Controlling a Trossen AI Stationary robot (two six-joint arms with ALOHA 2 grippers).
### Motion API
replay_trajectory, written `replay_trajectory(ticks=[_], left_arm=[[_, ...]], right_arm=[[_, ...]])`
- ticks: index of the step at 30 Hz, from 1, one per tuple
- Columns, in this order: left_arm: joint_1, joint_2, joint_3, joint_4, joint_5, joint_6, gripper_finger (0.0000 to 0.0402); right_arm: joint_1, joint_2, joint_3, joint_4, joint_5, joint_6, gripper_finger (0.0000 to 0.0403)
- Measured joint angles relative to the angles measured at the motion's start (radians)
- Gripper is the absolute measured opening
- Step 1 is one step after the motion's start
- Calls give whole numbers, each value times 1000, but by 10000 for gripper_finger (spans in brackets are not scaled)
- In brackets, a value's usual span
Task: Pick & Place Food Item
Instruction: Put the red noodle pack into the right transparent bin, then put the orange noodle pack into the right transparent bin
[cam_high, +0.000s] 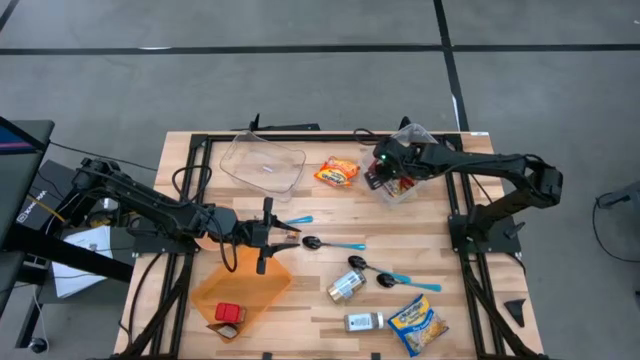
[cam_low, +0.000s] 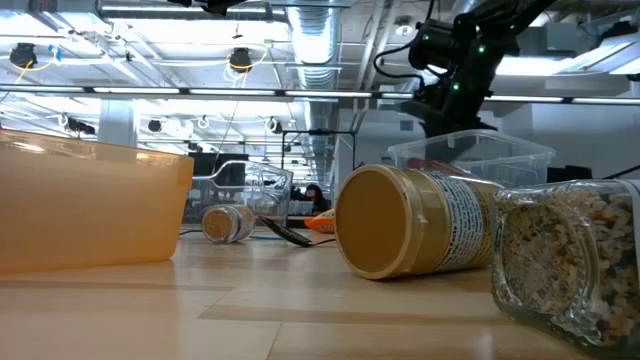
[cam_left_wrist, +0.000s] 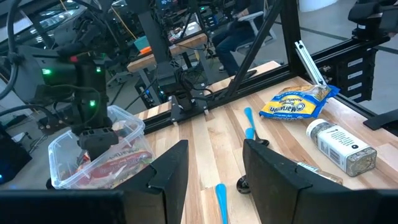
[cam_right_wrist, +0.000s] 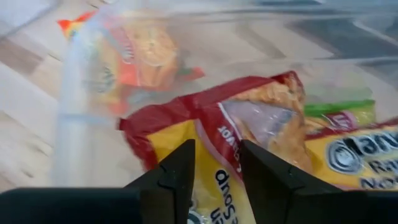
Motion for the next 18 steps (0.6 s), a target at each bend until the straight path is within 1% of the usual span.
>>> replay_trajectory(ticks=[4,11,15,18], left_arm=[[0,0,0,0,0,0,145],[0,0,0,-3,0,0,145],[0,0,0,-41,-6,0,145],[0,0,0,-66,-16,13,145]], right_arm=[[0,-39,0,14,-1,-15,123],[25,-169,0,16,0,-10,123],[101,-240,0,23,0,-10,123],[196,-281,0,45,29,5,123]])
